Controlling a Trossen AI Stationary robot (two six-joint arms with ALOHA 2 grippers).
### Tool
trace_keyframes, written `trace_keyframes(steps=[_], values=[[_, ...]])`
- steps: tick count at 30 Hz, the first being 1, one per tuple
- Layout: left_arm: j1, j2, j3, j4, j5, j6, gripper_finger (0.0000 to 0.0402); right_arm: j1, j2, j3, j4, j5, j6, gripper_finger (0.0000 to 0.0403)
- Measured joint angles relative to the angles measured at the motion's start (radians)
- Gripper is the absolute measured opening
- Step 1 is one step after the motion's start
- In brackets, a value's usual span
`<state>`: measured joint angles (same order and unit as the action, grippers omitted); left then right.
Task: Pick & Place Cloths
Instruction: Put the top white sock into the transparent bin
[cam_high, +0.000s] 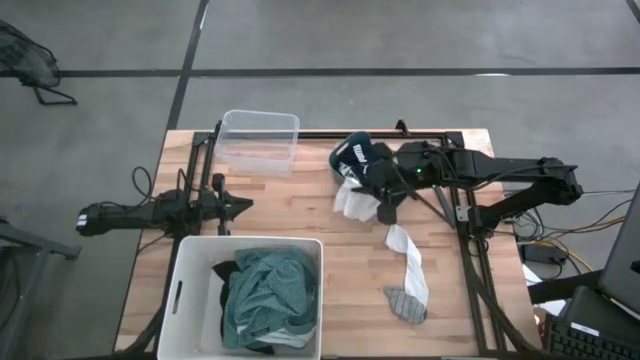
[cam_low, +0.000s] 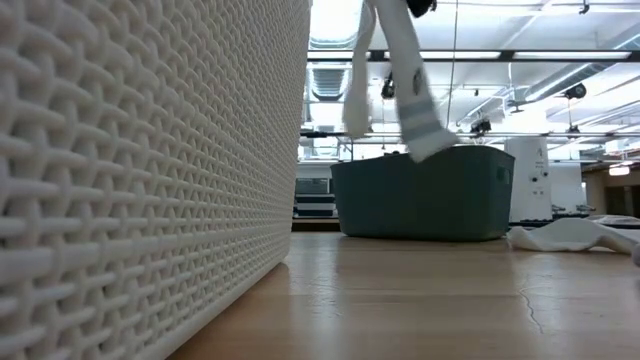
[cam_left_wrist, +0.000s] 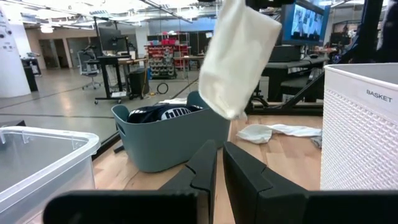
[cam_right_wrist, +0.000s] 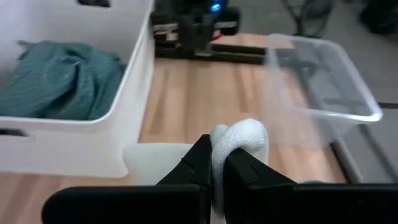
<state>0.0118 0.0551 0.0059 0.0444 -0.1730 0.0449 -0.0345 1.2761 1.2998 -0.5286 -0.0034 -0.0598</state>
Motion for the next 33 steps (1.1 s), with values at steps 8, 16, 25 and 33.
trace_keyframes(steps=[8, 16, 25, 33], values=[[0.0, 0.0, 0.0, 0.0, 0.0, 0.0, 0.0035, 0.0, 0.114, 0.0, 0.018, -0.021, -0.051, 0.0008], [0.002, 0.001, 0.0, 0.043, -0.063, 0.046, 0.0035, -0.002, 0.221, 0.0, 0.022, -0.028, -0.049, 0.0008], [0.002, 0.004, 0.0, 0.403, -0.137, -0.177, 0.0035, -0.003, 0.194, 0.001, 0.056, -0.027, -0.052, 0.0008], [0.008, 0.124, 0.044, 0.594, -0.179, -0.262, 0.0035, -0.018, 0.161, 0.002, 0.15, -0.023, -0.131, 0.0008]])
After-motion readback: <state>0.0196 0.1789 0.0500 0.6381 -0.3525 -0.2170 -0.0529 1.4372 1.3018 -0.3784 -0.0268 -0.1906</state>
